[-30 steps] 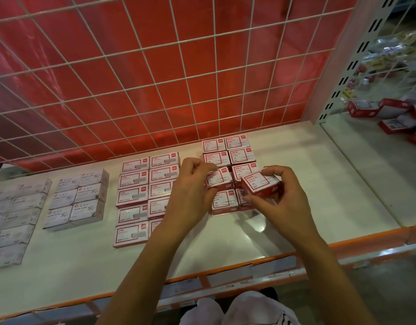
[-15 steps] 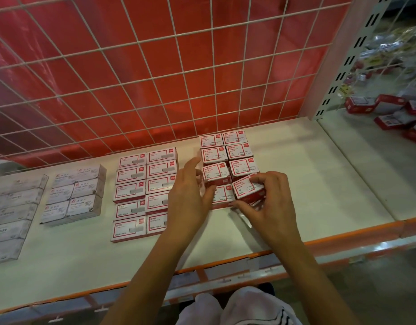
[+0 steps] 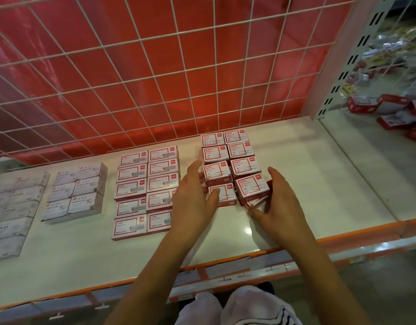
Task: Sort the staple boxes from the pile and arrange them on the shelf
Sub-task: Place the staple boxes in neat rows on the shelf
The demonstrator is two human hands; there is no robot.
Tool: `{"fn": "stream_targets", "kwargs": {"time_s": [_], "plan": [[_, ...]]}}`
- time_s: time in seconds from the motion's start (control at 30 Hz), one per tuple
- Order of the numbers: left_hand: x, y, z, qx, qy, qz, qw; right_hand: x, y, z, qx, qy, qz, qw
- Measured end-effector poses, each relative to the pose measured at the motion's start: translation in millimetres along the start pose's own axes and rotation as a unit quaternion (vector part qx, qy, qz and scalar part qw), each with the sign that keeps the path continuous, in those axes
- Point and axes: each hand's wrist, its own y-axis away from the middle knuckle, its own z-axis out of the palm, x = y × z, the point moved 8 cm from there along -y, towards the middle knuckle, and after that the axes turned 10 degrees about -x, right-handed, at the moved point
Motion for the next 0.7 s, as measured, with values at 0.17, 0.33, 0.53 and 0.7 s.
{"fn": "stream_targets", "kwargs": {"time_s": [0.17,0.33,0.53,0.7], "plan": [[1.7,-0.6,1.2,-0.006,0.006,-0.008,1.000,-0.9,-3.3,0.0,0.039,0.002,-0.007,0.999],[0.2,0.1,3.4,-0.010,0.011,-0.012,1.000,-3.4,-2.6,-0.1,0.060,-0.027,-0.016,0.998],[-1.3,2.4,6.2,-0.024,0.009,-0.012,1.000,-6.7,0.4,-2.3,0.070,-0.039,-0.016,0.997],[-1.0,3.0,6.5,-0.027,0.007,-0.011,1.000,-11.9,-0.3,-9.0,0.024,-0.052,-0.025,0.998]]}}
